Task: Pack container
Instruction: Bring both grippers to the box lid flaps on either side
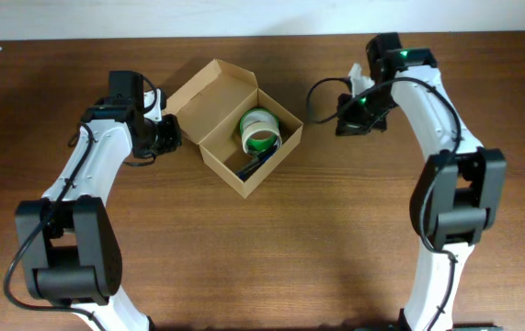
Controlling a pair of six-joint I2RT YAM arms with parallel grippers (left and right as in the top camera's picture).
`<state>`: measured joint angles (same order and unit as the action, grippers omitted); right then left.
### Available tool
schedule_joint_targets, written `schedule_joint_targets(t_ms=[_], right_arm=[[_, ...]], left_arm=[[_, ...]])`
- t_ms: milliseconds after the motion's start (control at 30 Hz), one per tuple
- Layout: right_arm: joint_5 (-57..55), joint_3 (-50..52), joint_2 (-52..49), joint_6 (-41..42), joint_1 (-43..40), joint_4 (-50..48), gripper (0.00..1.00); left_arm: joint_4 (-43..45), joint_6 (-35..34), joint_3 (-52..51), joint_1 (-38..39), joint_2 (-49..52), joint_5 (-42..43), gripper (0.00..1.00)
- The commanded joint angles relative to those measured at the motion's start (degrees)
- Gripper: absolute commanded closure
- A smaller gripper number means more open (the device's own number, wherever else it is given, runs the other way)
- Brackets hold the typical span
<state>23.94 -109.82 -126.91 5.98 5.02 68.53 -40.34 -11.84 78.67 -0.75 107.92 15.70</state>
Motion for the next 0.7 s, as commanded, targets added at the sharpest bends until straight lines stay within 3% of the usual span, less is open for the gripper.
schedule_joint_targets(t_ms=[0,433,667], right_arm=[[8.4,-0.8,-0.8,-1.5,2.2,-1.5,0.96],[8.7,-0.8,-1.0,-4.2,10.0,-4.9,0.96],[6.6,-0.8,-1.0,-5.5,9.8,-3.3,0.96]], left_arm=[[0.9,-0.6,-0.3,-0.2,0.7,-1.2,0.94],[2.3,-0.5,-0.3,-0.2,3.7,-1.8,0.94],[2.7,-0.5,-0.3,-0.2,3.9,-1.8,0.94]])
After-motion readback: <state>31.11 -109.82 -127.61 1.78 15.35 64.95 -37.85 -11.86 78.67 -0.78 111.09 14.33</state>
